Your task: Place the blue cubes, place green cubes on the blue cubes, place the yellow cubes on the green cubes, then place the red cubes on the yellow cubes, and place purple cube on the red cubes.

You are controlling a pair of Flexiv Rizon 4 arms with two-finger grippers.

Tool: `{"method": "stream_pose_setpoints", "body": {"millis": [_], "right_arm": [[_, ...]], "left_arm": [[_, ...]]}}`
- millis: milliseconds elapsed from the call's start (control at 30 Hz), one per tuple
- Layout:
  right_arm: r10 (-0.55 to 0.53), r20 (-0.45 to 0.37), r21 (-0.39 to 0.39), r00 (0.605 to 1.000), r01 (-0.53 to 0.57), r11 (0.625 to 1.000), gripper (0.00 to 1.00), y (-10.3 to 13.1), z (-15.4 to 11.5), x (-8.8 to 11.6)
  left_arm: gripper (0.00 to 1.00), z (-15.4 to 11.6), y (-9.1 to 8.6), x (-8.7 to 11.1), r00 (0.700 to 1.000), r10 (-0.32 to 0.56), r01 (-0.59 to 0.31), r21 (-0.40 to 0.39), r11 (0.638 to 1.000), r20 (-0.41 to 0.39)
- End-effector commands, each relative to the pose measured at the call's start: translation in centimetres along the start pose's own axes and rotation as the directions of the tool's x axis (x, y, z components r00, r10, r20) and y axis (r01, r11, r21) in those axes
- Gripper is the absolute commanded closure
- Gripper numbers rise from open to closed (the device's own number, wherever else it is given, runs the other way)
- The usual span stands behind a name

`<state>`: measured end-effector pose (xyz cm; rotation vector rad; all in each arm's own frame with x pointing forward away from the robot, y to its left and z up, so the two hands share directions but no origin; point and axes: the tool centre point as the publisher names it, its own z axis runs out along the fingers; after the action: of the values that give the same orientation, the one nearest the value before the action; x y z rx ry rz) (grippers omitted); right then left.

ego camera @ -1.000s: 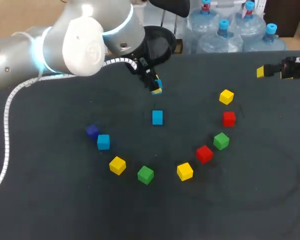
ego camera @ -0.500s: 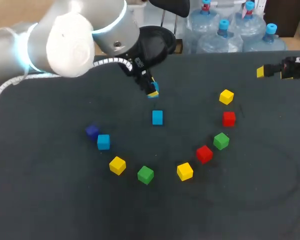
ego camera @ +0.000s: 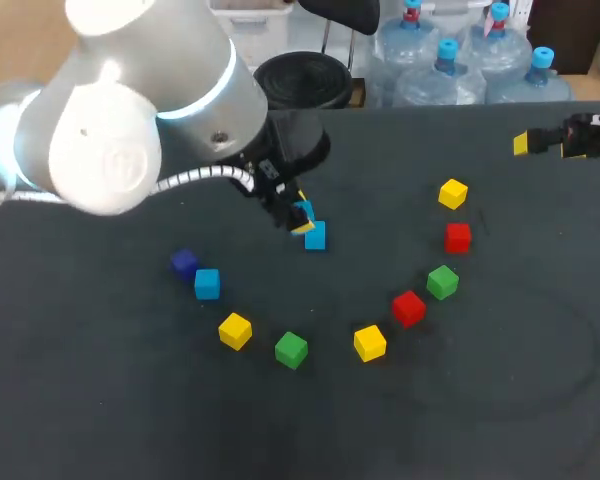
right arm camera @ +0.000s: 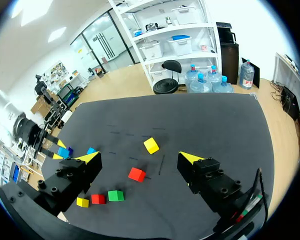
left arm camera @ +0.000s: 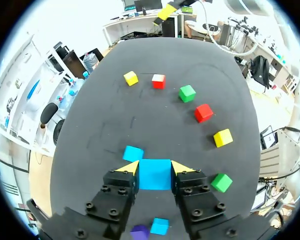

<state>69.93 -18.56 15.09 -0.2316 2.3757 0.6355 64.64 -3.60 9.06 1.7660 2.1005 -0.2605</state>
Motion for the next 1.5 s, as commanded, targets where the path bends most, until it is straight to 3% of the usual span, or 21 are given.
{"method": "stream_pose_setpoints", "body": {"millis": [33, 667, 1067, 1133, 1267, 1400, 1500], "right_arm": [[0.000, 0.000, 0.002, 1.000, 0.000, 1.000, 0.00, 0.0, 0.0, 0.0], [0.000, 0.000, 0.002, 1.000, 0.000, 1.000, 0.00, 0.0, 0.0, 0.0], [0.000, 0.000, 0.002, 1.000, 0.000, 1.000, 0.00, 0.0, 0.0, 0.0], [0.000, 0.000, 0.002, 1.000, 0.000, 1.000, 0.00, 0.0, 0.0, 0.0], [0.000, 0.000, 0.002, 1.000, 0.000, 1.000, 0.00, 0.0, 0.0, 0.0], [0.000, 0.000, 0.002, 1.000, 0.000, 1.000, 0.00, 0.0, 0.0, 0.0], [0.000, 0.000, 0.002, 1.000, 0.000, 1.000, 0.00, 0.0, 0.0, 0.0]], "left_arm": [[1.00, 0.5, -1.5, 0.2, 1.000, 0.009, -0.009, -0.002, 1.000, 0.004], [1.00, 5.2, -4.4, -0.7, 0.999, 0.045, -0.045, 0.159, 0.986, 0.000], [1.00, 7.2, -5.1, -1.2, 0.997, 0.063, -0.056, 0.176, 0.983, -0.034], [0.77, 7.5, -5.1, -1.3, 0.997, 0.056, -0.046, 0.179, 0.983, -0.054], [0.52, 7.5, -5.1, -1.3, 0.997, 0.062, -0.052, 0.178, 0.983, -0.048], [0.50, 7.5, -5.0, -1.4, 0.998, 0.053, -0.045, 0.176, 0.983, -0.043], [0.38, 7.5, -5.0, -1.4, 0.998, 0.049, -0.041, 0.173, 0.984, -0.042]]}}
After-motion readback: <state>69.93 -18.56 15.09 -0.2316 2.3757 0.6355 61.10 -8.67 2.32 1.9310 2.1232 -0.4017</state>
